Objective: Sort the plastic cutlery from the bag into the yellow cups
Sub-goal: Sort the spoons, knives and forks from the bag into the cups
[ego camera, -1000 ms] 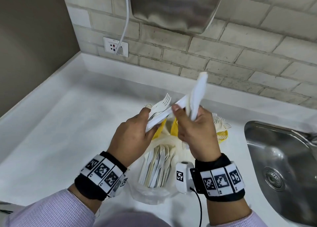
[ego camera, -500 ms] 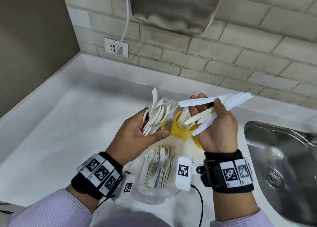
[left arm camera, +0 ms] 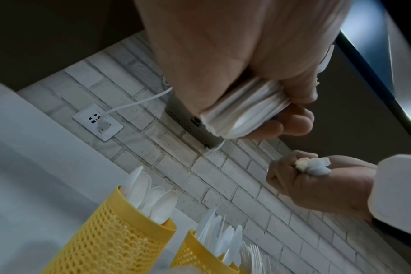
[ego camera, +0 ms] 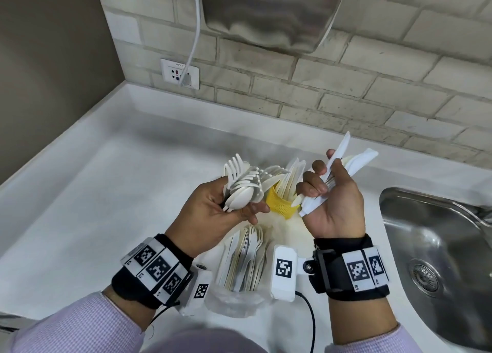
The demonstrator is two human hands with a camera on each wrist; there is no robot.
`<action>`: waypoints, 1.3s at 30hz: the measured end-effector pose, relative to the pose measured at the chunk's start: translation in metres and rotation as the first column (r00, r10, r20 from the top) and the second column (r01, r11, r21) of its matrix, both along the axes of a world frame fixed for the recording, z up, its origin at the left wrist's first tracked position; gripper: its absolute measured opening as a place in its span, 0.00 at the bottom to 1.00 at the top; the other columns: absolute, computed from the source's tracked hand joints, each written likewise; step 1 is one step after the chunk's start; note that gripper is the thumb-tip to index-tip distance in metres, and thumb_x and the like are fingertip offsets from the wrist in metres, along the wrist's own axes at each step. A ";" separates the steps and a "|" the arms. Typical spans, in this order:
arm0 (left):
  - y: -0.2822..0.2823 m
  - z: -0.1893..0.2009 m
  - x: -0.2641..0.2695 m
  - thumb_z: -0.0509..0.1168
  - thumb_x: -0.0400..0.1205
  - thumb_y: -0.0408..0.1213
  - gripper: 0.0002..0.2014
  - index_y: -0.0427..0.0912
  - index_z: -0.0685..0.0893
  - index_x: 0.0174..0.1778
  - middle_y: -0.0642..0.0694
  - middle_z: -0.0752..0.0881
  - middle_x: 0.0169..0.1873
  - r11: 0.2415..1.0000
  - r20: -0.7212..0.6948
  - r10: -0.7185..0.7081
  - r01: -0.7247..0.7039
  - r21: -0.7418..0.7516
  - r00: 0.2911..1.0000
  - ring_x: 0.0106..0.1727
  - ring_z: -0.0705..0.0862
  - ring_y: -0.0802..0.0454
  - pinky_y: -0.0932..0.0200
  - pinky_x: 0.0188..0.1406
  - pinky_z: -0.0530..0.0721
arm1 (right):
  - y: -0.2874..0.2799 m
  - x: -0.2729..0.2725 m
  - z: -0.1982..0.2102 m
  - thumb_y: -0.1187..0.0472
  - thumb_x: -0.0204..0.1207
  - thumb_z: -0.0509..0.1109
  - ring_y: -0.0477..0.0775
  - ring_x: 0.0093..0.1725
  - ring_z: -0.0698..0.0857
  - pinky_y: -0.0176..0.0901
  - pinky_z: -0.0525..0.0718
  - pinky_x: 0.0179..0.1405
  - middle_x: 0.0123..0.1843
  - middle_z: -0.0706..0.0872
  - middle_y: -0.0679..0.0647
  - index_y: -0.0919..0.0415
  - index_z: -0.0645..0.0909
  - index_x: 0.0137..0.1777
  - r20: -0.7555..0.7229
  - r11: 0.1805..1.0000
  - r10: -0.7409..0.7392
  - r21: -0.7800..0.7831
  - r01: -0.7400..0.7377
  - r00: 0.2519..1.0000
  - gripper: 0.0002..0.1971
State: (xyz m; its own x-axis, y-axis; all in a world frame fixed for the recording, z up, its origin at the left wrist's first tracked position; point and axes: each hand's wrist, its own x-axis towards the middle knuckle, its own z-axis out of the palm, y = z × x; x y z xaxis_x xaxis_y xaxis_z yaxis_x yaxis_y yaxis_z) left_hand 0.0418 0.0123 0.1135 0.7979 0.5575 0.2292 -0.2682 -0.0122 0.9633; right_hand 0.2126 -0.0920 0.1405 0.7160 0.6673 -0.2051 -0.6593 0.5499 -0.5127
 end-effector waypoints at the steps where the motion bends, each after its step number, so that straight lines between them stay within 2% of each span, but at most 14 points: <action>1: 0.000 0.000 0.000 0.73 0.76 0.28 0.08 0.46 0.91 0.37 0.46 0.93 0.37 1.000 0.002 -0.002 0.002 -0.003 1.000 0.33 0.90 0.54 0.61 0.41 0.88 | 0.000 0.000 0.000 0.55 0.91 0.58 0.44 0.20 0.67 0.33 0.69 0.18 0.33 0.71 0.49 0.52 0.76 0.55 0.007 1.000 0.003 -0.003 -0.003 1.000 0.06; 3: 0.000 0.001 0.000 0.72 0.78 0.25 0.09 0.44 0.90 0.37 0.46 0.93 0.37 1.000 -0.008 -0.001 0.001 -0.002 1.000 0.33 0.90 0.54 0.61 0.40 0.89 | 0.001 -0.002 0.002 0.52 0.90 0.59 0.43 0.19 0.66 0.33 0.68 0.16 0.31 0.71 0.48 0.52 0.76 0.54 0.041 1.000 0.004 -0.012 -0.004 0.999 0.07; 5: 0.000 0.004 0.001 0.70 0.81 0.28 0.04 0.36 0.87 0.41 0.44 0.93 0.37 1.000 -0.017 -0.003 0.002 -0.009 1.000 0.30 0.89 0.52 0.59 0.38 0.89 | 0.001 -0.005 0.005 0.50 0.89 0.62 0.43 0.18 0.65 0.33 0.67 0.15 0.30 0.70 0.47 0.53 0.77 0.53 0.110 0.999 -0.002 -0.039 0.006 0.994 0.08; 8: 0.002 0.007 0.001 0.67 0.83 0.35 0.10 0.28 0.84 0.44 0.40 0.92 0.37 0.999 -0.035 -0.005 0.003 -0.053 0.999 0.25 0.85 0.48 0.54 0.33 0.87 | 0.001 -0.016 0.014 0.52 0.88 0.65 0.44 0.17 0.62 0.33 0.65 0.15 0.28 0.66 0.49 0.56 0.78 0.50 0.339 0.989 -0.001 -0.139 0.051 0.941 0.09; 12: 0.006 0.008 0.001 0.67 0.83 0.40 0.15 0.28 0.85 0.48 0.38 0.91 0.37 0.995 -0.062 0.020 -0.026 -0.097 0.998 0.23 0.83 0.47 0.53 0.30 0.85 | 0.002 -0.036 0.023 0.55 0.83 0.71 0.50 0.18 0.63 0.36 0.66 0.20 0.24 0.67 0.49 0.58 0.80 0.43 0.693 0.956 0.069 -0.251 0.150 0.718 0.10; 16: 0.008 0.007 0.001 0.67 0.83 0.41 0.16 0.29 0.85 0.55 0.39 0.90 0.36 0.993 -0.086 0.040 -0.049 -0.103 0.995 0.22 0.82 0.46 0.53 0.27 0.84 | 0.007 -0.046 0.025 0.55 0.81 0.75 0.47 0.21 0.71 0.37 0.71 0.26 0.23 0.74 0.43 0.58 0.81 0.39 0.818 0.917 0.119 -0.308 0.254 0.563 0.11; 19: 0.008 0.006 0.002 0.67 0.84 0.39 0.14 0.29 0.84 0.57 0.37 0.90 0.35 0.994 -0.089 0.033 -0.041 -0.097 0.995 0.22 0.81 0.45 0.53 0.26 0.84 | 0.008 -0.054 0.025 0.63 0.80 0.77 0.41 0.26 0.81 0.31 0.79 0.31 0.27 0.84 0.44 0.64 0.86 0.43 0.876 0.884 0.154 -0.329 0.333 0.458 0.07; 22: 0.007 0.006 0.002 0.68 0.84 0.37 0.11 0.34 0.84 0.56 0.37 0.89 0.35 0.996 -0.088 0.031 -0.038 -0.082 0.996 0.22 0.81 0.44 0.51 0.26 0.84 | 0.008 -0.062 0.028 0.71 0.80 0.75 0.40 0.23 0.82 0.26 0.79 0.23 0.30 0.86 0.56 0.76 0.84 0.48 0.844 0.902 0.172 -0.342 0.263 0.508 0.05; 25: 0.007 0.006 0.002 0.69 0.83 0.38 0.13 0.33 0.83 0.57 0.37 0.89 0.35 0.996 -0.100 0.031 -0.039 -0.078 0.994 0.23 0.82 0.43 0.51 0.27 0.84 | 0.009 -0.063 0.029 0.73 0.79 0.74 0.41 0.20 0.80 0.27 0.78 0.20 0.29 0.84 0.58 0.77 0.84 0.49 0.816 0.904 0.188 -0.362 0.230 0.547 0.05; 27: 0.008 0.005 0.002 0.69 0.83 0.39 0.13 0.32 0.83 0.56 0.37 0.89 0.35 0.996 -0.111 0.032 -0.041 -0.077 0.993 0.23 0.82 0.42 0.51 0.27 0.83 | 0.011 -0.061 0.027 0.73 0.79 0.75 0.43 0.20 0.81 0.30 0.79 0.22 0.29 0.85 0.57 0.74 0.85 0.48 0.810 0.888 0.181 -0.378 0.261 0.557 0.03; 29: 0.008 0.004 0.002 0.69 0.83 0.40 0.14 0.31 0.82 0.56 0.38 0.90 0.36 0.996 -0.120 0.035 -0.044 -0.079 0.992 0.23 0.81 0.42 0.51 0.26 0.82 | 0.015 -0.058 0.023 0.70 0.78 0.77 0.48 0.20 0.79 0.35 0.77 0.24 0.28 0.85 0.55 0.66 0.87 0.45 0.795 0.873 0.113 -0.365 0.322 0.596 0.02; 31: 0.008 0.003 0.002 0.68 0.84 0.41 0.15 0.31 0.82 0.54 0.38 0.90 0.36 0.997 -0.134 0.040 -0.049 -0.066 0.990 0.22 0.80 0.43 0.51 0.26 0.81 | 0.019 -0.052 0.019 0.66 0.77 0.77 0.51 0.20 0.72 0.39 0.72 0.25 0.25 0.79 0.52 0.57 0.86 0.41 0.739 0.860 -0.035 -0.320 0.397 0.672 0.06; 34: 0.008 0.003 0.001 0.67 0.84 0.42 0.12 0.35 0.82 0.50 0.39 0.89 0.35 0.997 -0.142 0.054 -0.061 -0.046 0.988 0.21 0.77 0.45 0.57 0.24 0.78 | 0.017 -0.044 0.020 0.70 0.81 0.73 0.51 0.18 0.64 0.36 0.67 0.22 0.23 0.70 0.50 0.56 0.81 0.38 0.593 0.881 -0.172 -0.264 0.392 0.786 0.12; 39: 0.006 0.003 0.004 0.69 0.83 0.42 0.10 0.39 0.83 0.54 0.41 0.88 0.33 0.999 -0.132 0.044 -0.047 -0.018 0.990 0.19 0.75 0.47 0.57 0.23 0.77 | 0.014 -0.049 0.015 0.66 0.82 0.74 0.51 0.16 0.65 0.39 0.66 0.21 0.20 0.71 0.48 0.64 0.82 0.43 0.692 0.919 0.045 -0.310 0.241 0.720 0.06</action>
